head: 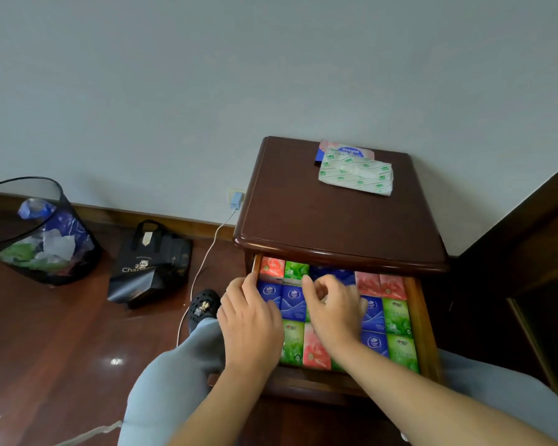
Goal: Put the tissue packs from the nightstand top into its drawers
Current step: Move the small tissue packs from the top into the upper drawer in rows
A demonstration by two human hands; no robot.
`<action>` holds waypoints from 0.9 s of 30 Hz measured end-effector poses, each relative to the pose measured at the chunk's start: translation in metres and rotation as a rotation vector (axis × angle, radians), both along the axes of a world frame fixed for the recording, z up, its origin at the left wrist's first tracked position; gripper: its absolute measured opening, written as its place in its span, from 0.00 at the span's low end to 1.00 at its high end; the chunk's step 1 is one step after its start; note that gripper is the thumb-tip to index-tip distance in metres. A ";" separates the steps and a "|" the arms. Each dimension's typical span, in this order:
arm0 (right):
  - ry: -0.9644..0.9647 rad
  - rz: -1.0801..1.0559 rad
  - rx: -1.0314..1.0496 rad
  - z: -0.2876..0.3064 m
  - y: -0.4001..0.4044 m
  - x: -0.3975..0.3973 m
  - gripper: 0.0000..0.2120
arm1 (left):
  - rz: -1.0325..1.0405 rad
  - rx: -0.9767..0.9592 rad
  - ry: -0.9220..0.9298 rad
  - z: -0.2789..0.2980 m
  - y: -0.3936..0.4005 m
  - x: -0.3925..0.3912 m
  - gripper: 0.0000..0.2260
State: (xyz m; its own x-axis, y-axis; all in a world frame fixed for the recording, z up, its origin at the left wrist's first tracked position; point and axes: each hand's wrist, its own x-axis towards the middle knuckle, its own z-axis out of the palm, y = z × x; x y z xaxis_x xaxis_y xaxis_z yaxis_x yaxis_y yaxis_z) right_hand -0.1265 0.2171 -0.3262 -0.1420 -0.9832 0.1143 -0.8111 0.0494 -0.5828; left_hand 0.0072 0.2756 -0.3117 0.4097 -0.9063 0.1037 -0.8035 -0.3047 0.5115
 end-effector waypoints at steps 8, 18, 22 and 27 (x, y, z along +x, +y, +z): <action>-0.011 0.198 -0.351 0.055 -0.060 -0.080 0.05 | -0.340 0.037 -0.163 0.035 -0.104 -0.023 0.28; 0.175 0.080 -0.084 0.043 -0.176 -0.111 0.38 | -0.356 0.326 -0.303 0.018 -0.192 -0.048 0.36; 0.236 0.084 -0.112 0.037 -0.221 -0.108 0.41 | -0.333 0.240 -0.314 0.013 -0.206 -0.051 0.37; 0.265 0.087 -0.121 0.037 -0.260 -0.103 0.47 | -0.323 0.135 -0.314 0.006 -0.204 -0.050 0.38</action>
State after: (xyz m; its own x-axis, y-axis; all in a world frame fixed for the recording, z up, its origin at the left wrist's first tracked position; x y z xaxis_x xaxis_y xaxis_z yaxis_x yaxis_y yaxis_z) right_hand -0.2290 -0.0425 -0.2894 -0.0070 -0.9674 0.2533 -0.9339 -0.0842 -0.3474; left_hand -0.0430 0.0719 -0.3057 0.0719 -0.9962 0.0494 -0.9776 -0.0605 0.2014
